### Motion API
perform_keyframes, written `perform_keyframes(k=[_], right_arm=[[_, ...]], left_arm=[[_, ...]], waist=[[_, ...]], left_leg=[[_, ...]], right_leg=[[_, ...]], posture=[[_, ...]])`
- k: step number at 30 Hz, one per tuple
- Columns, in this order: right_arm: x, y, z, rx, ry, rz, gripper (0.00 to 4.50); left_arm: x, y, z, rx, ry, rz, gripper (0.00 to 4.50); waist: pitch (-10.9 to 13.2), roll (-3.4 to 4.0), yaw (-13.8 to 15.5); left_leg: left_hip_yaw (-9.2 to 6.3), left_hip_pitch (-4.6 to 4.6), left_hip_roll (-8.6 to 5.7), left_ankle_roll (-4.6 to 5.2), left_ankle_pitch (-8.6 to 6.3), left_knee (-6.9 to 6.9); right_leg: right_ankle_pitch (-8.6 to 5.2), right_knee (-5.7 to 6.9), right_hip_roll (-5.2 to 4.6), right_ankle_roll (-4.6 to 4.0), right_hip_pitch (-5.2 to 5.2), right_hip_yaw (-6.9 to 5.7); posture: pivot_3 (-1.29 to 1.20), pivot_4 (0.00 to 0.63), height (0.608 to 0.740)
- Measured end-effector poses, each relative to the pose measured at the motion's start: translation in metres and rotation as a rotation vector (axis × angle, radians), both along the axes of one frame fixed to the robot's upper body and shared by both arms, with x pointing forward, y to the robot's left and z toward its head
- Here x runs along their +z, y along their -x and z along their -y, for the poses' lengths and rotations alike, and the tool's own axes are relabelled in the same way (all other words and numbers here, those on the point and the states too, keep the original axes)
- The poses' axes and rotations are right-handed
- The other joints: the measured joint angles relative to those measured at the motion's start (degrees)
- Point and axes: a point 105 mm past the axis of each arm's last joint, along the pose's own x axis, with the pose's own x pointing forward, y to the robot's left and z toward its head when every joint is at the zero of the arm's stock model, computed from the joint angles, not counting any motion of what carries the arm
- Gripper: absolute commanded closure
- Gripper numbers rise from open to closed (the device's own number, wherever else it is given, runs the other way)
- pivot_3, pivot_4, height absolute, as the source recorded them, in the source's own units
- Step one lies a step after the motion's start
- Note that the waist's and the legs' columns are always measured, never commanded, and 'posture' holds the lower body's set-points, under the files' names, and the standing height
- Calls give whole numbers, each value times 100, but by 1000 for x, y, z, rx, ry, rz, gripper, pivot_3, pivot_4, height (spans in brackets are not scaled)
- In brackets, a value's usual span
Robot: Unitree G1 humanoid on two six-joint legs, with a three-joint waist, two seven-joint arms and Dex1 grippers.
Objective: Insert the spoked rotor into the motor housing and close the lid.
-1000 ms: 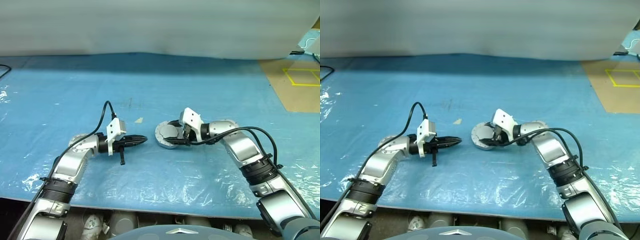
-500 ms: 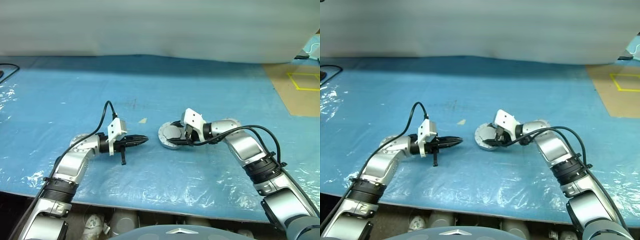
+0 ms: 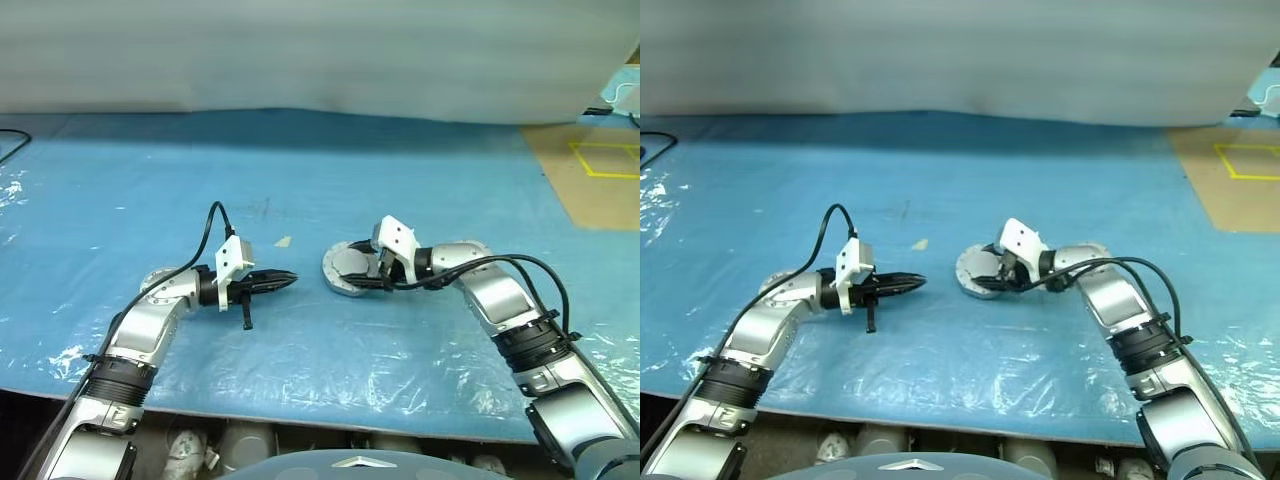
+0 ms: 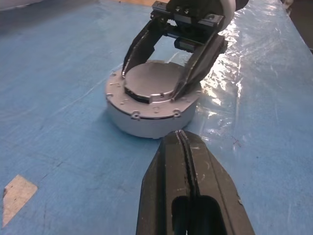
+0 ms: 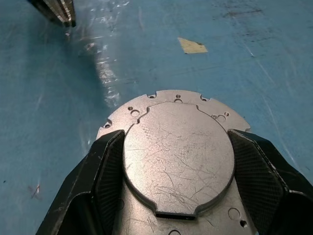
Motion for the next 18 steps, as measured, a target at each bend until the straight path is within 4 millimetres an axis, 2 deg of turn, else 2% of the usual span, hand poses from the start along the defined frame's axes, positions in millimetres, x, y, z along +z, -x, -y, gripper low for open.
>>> perform_keyframes(k=[4,12,18], right_arm=[[0,-7,-4,-54,-14,17,1536],[2,-9,-10,-109,-56,-34,1536],[9,-8,-13,-137,-150,-136,1536]], left_arm=[[0,0,1,-3,1,0,4500],[0,0,1,-3,1,-1,4500],[0,0,2,-4,5,-1,4500]], waist=[[0,0,-30],[0,0,-52],[1,1,-104]], left_leg=[[0,1,1,0,0,-5],[6,-3,3,-2,1,-12],[9,-23,2,-3,1,-16]], right_leg=[[0,0,1,1,-3,0],[0,-3,7,-2,-13,4],[0,-6,5,-2,-32,7]], posture=[[0,150,740],[0,150,740],[0,150,740]])
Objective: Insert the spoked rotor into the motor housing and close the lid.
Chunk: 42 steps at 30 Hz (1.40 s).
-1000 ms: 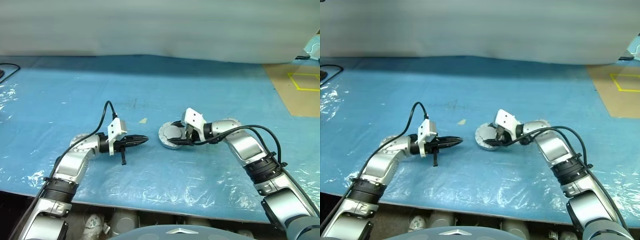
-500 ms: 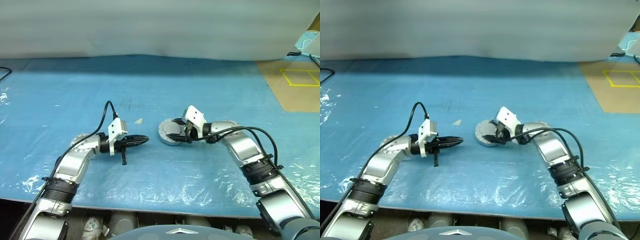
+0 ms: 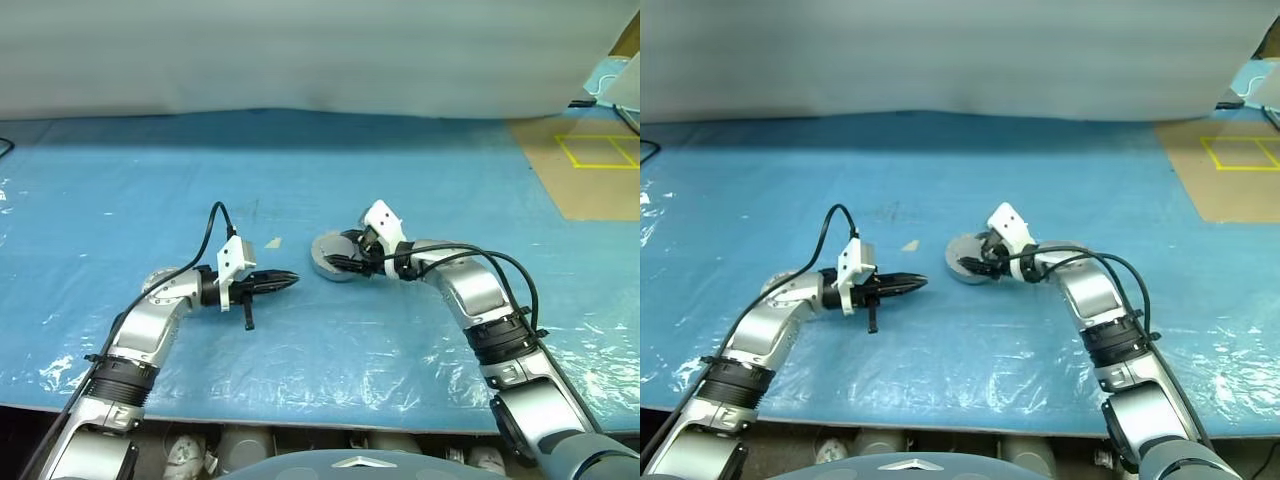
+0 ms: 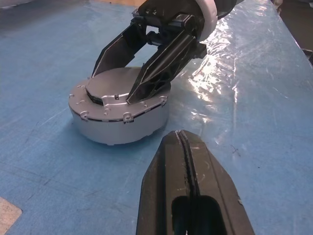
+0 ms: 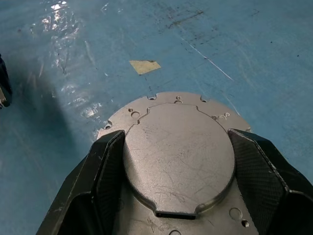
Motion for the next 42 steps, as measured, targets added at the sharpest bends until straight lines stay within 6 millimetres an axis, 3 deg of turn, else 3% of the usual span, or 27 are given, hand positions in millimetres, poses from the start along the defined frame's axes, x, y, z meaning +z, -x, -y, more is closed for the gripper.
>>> perform_keyframes(k=[4,17,24,26,30,35,42], right_arm=[[4,2,1,21,13,21,1536],[-2,4,3,56,109,90,1536],[-8,-7,-3,59,210,206,1536],[-10,-9,-1,42,228,207,1536],[-10,-6,7,41,227,177,1536],[-6,1,16,22,120,18,1536],[-6,2,15,31,129,33,1536]], left_arm=[[0,0,0,0,1,1,4500],[0,0,1,-2,4,1,4500],[0,0,2,-3,5,0,4500],[0,0,2,-4,7,0,4500],[0,0,2,-4,6,-2,4500],[0,0,2,-4,6,-7,4500],[-1,0,3,-7,6,-8,4500]], waist=[[0,0,-1],[0,0,9],[-1,1,-10],[-1,0,-2],[-2,0,72],[-5,-4,103],[-6,-4,105]], left_leg=[[1,-65,-5,-6,4,3],[-2,-61,-3,-8,2,13],[0,25,-2,-6,1,14],[0,52,-2,7,-7,10],[0,48,-9,19,-14,12],[1,14,-4,-6,1,2],[0,11,-1,-18,-5,-11]], right_leg=[[5,2,6,3,-56,-8],[3,5,5,-1,-45,-19],[2,10,0,-1,28,-6],[-24,9,-7,43,51,-2],[-24,8,-13,44,52,5],[-7,0,-4,8,26,-1],[-18,3,8,-10,24,-27]], posture=[[0,150,740],[0,150,740],[0,150,740],[0,150,740],[0,150,740],[0,150,740],[0,150,740]])
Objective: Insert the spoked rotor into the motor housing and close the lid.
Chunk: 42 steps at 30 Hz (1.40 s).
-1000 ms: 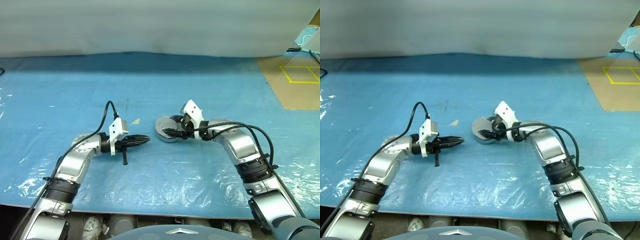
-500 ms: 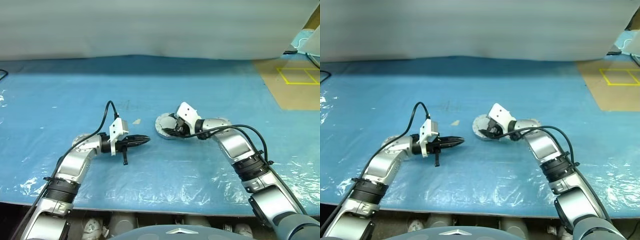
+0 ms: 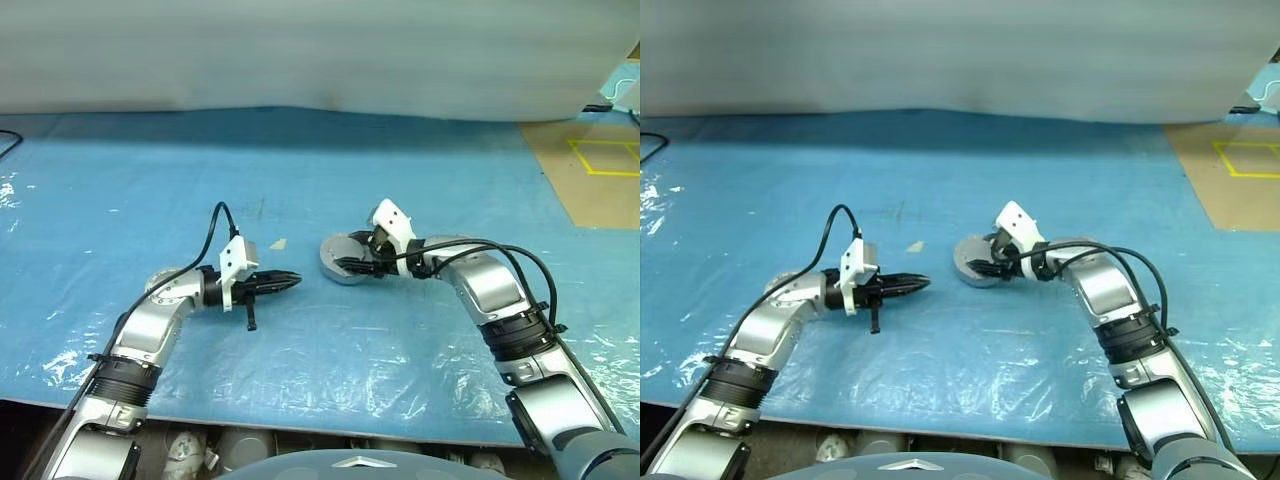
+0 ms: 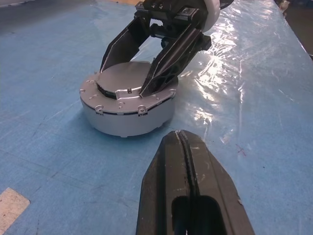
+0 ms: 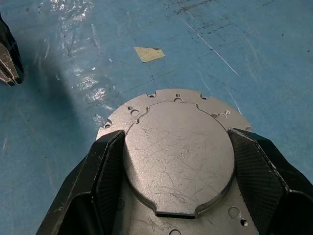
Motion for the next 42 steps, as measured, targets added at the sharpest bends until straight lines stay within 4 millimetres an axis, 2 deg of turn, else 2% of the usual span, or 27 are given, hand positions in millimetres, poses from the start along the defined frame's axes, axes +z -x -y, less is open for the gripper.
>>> perform_keyframes(k=[6,8,13,15,19,26,35,39,42], right_arm=[[-5,-1,-4,23,64,103,1536],[-7,-1,-6,34,90,127,1536],[-7,-2,-5,9,68,71,1536],[-5,-2,-2,-5,43,25,1536],[-2,1,-2,7,47,10,1536],[-3,9,-2,23,40,-5,1536],[4,12,0,28,-114,-30,1536],[6,14,-1,52,-109,-15,1536],[5,15,-1,69,-73,8,1536]], left_arm=[[0,0,0,-2,0,2,4500],[0,0,0,-2,0,1,4500],[1,0,1,-3,0,2,4500],[1,0,1,-3,0,2,4500],[2,-1,1,-3,1,7,4500],[5,-3,3,-6,2,13,4500],[4,-3,3,-6,0,3,4500],[4,-2,3,-5,-1,-1,4500],[4,-2,3,-7,-1,2,4500]], waist=[[0,-1,-8],[-3,-3,-8],[-23,-18,-8],[-24,-16,-4],[-27,-17,-4],[-28,-17,-4],[-24,-15,-11],[-24,-15,-12],[-24,-15,-12]], left_leg=[[0,34,-1,4,-2,6],[0,48,-2,10,-6,6],[0,53,-2,26,-15,5],[0,45,-1,26,-15,5],[0,12,-1,1,0,0],[0,13,1,-3,-3,-7],[0,-9,2,-3,-3,-6],[0,-63,-3,-3,-1,2],[-4,-70,-1,-4,-1,3]], right_leg=[[-4,0,-14,10,24,20],[-25,1,-15,48,34,25],[-25,2,-15,48,38,27],[-6,1,-14,13,34,26],[-8,-3,-10,12,7,20],[-14,-3,-5,6,8,10],[-16,-3,-6,5,-17,14],[-10,3,1,10,-63,8],[2,7,4,28,-67,-4]], posture=[[0,150,740],[0,150,740],[0,150,740],[0,150,740],[0,150,740],[0,150,740],[0,150,740],[0,150,740],[0,150,740]])
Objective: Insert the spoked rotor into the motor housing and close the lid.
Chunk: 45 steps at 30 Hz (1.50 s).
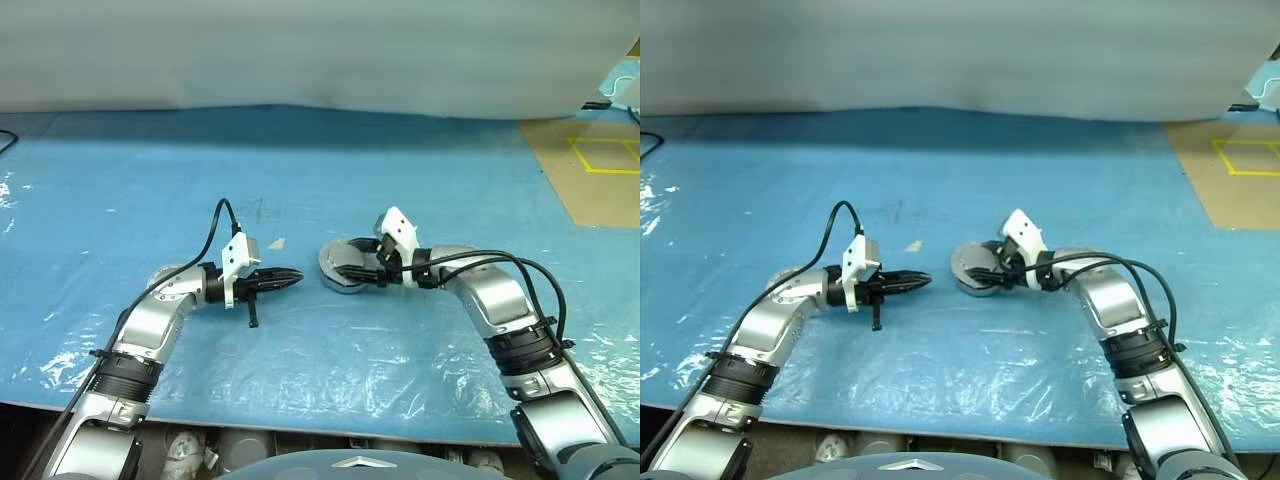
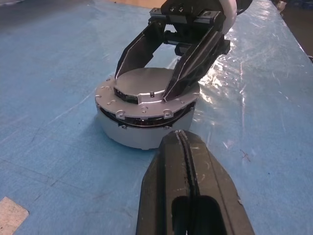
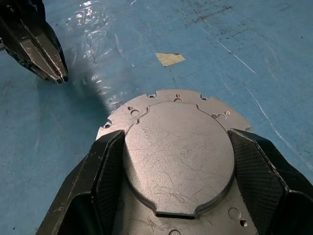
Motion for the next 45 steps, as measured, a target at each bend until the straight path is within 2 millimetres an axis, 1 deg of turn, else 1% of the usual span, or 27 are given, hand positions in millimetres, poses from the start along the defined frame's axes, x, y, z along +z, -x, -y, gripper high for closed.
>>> perform_keyframes(k=[4,13,15,18,19,20,23,28,29,30,31,34,38,45], right_arm=[[-2,2,0,29,65,48,1536],[-6,0,0,52,121,106,1536],[-9,0,-2,65,142,121,1536],[-13,-3,-4,68,168,131,1536],[-13,-4,-4,70,178,136,1536],[-14,-6,-5,62,189,137,1536],[-14,-9,-2,37,192,110,1536],[-13,-11,4,-41,114,-24,1536],[-12,-10,3,-46,103,-36,1536],[-11,-11,1,-53,87,-46,1536],[-10,-11,-1,-57,74,-51,1536],[-6,-14,-11,-76,27,-57,1536],[-6,-17,-21,-112,-8,-64,1536],[0,-24,-28,-149,-58,-78,1536]], left_arm=[[0,0,0,0,0,1,4500],[0,0,0,3,1,2,4500],[0,-1,0,5,2,2,4500],[0,-1,1,6,3,2,4500],[0,-1,1,6,3,2,4500],[0,-1,1,6,4,2,4500],[0,-1,1,7,4,3,4500],[0,-1,1,8,4,4,4500],[1,-1,1,8,4,5,4500],[1,-1,1,8,4,6,4500],[1,-1,1,8,4,7,4500],[1,-1,1,8,6,9,4500],[1,-1,1,7,7,13,4500],[1,-1,1,8,8,13,4500]], waist=[[0,0,0],[-1,0,4],[-1,-1,-2],[-1,0,-1],[-2,0,-1],[-2,-1,-1],[-3,-3,8],[-4,-4,29],[-5,-4,24],[-6,-5,14],[-8,-8,5],[-13,-12,-75],[-12,-12,-187],[-9,-9,-164]], left_leg=[[-3,0,-1,0,0,0],[-6,16,0,0,0,14],[-6,40,0,1,-1,15],[-5,106,3,6,-4,10],[-5,115,3,9,-7,9],[-5,125,2,16,-10,9],[-5,143,-2,28,-17,9],[-5,141,-3,28,-17,9],[-4,136,-2,28,-17,7],[-4,130,0,26,-16,3],[-4,116,3,8,-5,2],[-1,85,2,1,-1,2],[0,89,2,1,-2,1],[1,74,6,1,-2,-1]], right_leg=[[0,-1,-1,0,3,-3],[-13,0,-7,-22,26,-3],[-14,0,-7,-23,48,-3],[-16,-1,-12,-23,102,6],[-17,0,-15,-20,107,12],[-35,0,-17,12,118,16],[-40,-1,-23,20,140,23],[-39,-1,-25,19,145,24],[-31,-2,-24,4,139,24],[-19,-4,-22,-17,130,22],[-19,-6,-17,-19,113,21],[-17,-3,1,-24,76,21],[-16,0,2,-27,73,22],[-14,-4,-5,-28,58,24]], posture=[[0,150,740],[0,150,740],[0,150,740],[0,150,740],[0,150,740],[0,150,740],[0,150,740],[0,150,740],[0,150,740],[0,150,740],[0,150,740],[0,150,740],[0,150,740],[0,150,740]])
